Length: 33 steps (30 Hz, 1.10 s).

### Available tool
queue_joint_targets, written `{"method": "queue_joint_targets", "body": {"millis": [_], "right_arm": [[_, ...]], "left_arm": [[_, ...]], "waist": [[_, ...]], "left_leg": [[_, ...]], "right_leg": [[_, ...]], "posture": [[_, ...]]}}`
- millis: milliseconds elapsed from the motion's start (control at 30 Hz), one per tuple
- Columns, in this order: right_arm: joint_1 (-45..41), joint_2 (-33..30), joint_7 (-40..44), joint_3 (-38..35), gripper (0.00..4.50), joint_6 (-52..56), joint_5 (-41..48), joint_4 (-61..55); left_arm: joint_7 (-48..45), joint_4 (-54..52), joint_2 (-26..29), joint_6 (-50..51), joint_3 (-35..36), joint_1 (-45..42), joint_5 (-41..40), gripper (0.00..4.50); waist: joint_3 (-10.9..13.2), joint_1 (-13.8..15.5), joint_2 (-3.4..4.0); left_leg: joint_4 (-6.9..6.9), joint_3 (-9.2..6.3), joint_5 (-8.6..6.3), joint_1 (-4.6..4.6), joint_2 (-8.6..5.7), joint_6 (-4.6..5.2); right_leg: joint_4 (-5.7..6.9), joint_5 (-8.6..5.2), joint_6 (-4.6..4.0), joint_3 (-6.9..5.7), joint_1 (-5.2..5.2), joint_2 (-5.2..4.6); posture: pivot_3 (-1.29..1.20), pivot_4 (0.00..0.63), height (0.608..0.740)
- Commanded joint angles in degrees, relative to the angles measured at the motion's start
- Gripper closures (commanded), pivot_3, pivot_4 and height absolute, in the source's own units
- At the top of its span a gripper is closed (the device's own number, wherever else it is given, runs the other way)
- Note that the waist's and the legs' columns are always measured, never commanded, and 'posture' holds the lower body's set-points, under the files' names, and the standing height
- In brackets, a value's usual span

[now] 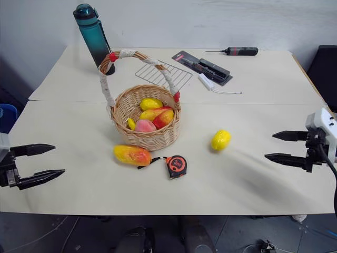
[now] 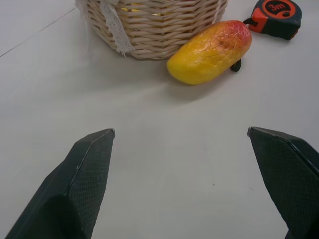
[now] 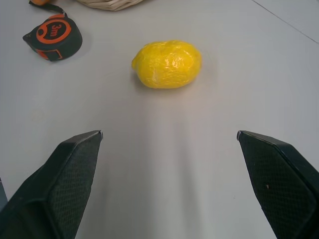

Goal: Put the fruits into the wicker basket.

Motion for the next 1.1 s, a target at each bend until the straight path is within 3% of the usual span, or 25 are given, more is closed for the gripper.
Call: {"method": "queue_joint_targets", "body": {"millis": [33, 800, 1000, 1100], "right_arm": [[-1.24, -0.02, -0.03, -0.55, 0.03, -0.26, 0.45, -0.75], [-0.37, -0.85, -1.01, -0.62, 0.03, -2.8, -2.21, -1.13], [-3.55, -1.73, 0.84, 0.94, 0.03, 0.93, 0.51, -6.94], [-8.47, -0.29, 1.8, 5.06, 0.03, 4.05, 2.97, -13.22]], "left_arm": [[-0.68, -1.59, -0.06, -1.87, 1.75, 1.34, 0.52, 0.0], [2.48, -1.01, 0.22, -2.11, -1.6, -1.78, 1.92, 0.0], [1.18, -4.58, 1.77, 2.29, -2.7, -4.71, -2.81, 0.0], [0.5, -8.3, 2.78, 5.71, -6.01, -8.75, -8.09, 0.0]], "waist": [[0.0, 0.0, 0.0], [0.0, 0.05, 0.0], [0.01, -0.12, 0.01], [0.02, -0.12, 0.03]], "left_leg": [[0.0, 0.0, 0.0, 0.0, 0.0, 0.0], [0.0, 0.02, 0.0, 0.01, 0.0, -0.01], [0.0, 0.02, 0.01, 0.01, 0.0, -0.01], [0.01, 0.02, 0.02, 0.02, 0.01, -0.03]], "right_leg": [[0.0, 0.0, 0.0, 0.0, 0.0, 0.0], [0.02, 0.0, 0.0, 0.01, 0.0, 0.0], [0.04, 0.0, 0.0, 0.01, -0.01, 0.0], [0.08, 0.0, 0.0, 0.01, -0.02, 0.01]], "posture": [[0.0, 0.15, 0.74], [0.0, 0.15, 0.74], [0.0, 0.15, 0.74], [0.0, 0.15, 0.74]]}}
